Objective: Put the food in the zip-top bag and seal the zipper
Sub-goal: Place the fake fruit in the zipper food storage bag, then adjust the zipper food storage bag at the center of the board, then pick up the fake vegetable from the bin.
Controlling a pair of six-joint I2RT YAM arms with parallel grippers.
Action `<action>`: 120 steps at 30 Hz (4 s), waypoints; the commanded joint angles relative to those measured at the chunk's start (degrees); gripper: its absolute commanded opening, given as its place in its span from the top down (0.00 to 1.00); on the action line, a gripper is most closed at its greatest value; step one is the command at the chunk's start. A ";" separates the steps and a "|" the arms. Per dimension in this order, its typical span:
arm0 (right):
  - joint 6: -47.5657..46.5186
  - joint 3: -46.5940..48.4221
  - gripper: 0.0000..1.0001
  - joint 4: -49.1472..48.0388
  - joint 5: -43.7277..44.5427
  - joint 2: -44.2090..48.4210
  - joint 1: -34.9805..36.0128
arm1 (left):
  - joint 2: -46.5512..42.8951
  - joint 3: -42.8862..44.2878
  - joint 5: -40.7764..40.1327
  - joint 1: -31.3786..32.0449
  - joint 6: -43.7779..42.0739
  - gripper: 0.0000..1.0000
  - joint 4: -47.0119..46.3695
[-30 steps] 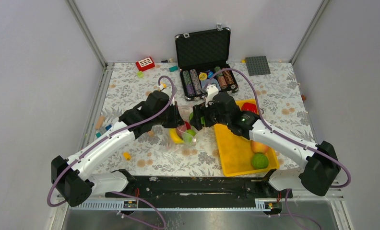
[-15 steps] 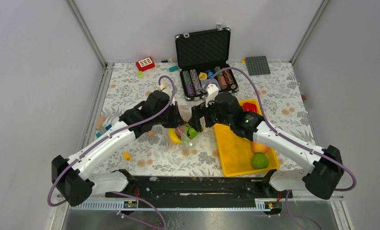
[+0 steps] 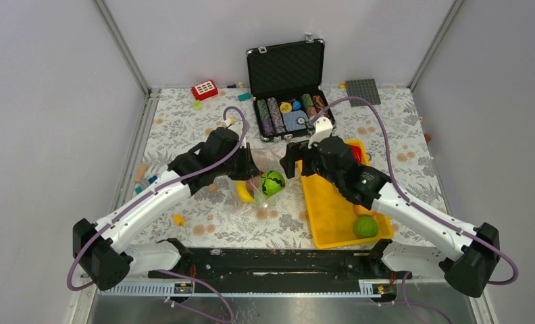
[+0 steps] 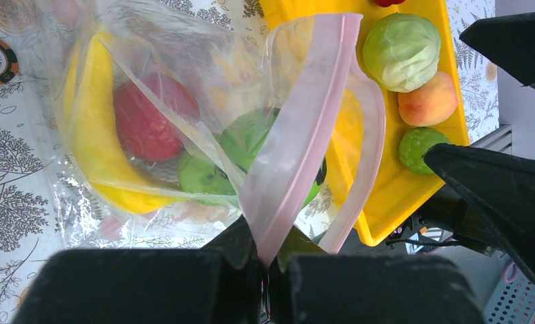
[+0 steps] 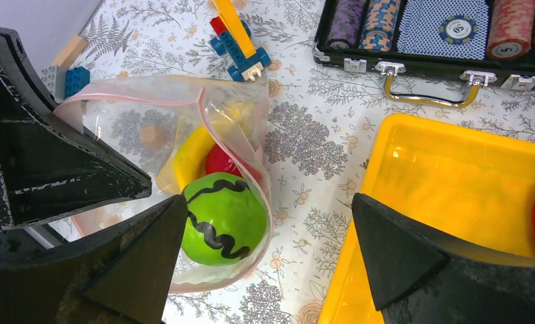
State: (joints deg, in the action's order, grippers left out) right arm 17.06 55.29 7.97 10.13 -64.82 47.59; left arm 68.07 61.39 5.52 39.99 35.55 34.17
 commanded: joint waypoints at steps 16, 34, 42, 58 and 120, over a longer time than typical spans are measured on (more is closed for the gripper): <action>-0.56 7.42 0.94 10.42 -1.79 -8.75 0.04 | -0.53 4.65 -0.96 -0.27 -1.04 1.00 1.57; -9.07 24.33 1.00 11.53 -18.02 -2.34 0.04 | -3.64 17.41 -28.89 -0.28 0.49 0.98 35.05; -5.82 20.25 0.98 11.28 -19.24 -4.56 0.04 | -4.68 11.34 -14.20 -0.26 -2.84 0.99 20.14; 0.17 11.83 0.01 12.68 -12.28 -2.39 -4.80 | 0.94 10.69 -5.92 -0.31 -4.35 1.00 8.28; 13.62 -0.09 0.81 26.24 14.83 -18.31 -26.90 | 3.96 11.88 -5.78 -0.29 -5.37 1.00 7.41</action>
State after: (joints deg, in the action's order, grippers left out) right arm 29.65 56.62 33.91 24.58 -86.74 20.93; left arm 72.20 70.59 -1.19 40.03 30.87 43.92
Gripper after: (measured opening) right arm 0.407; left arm 0.006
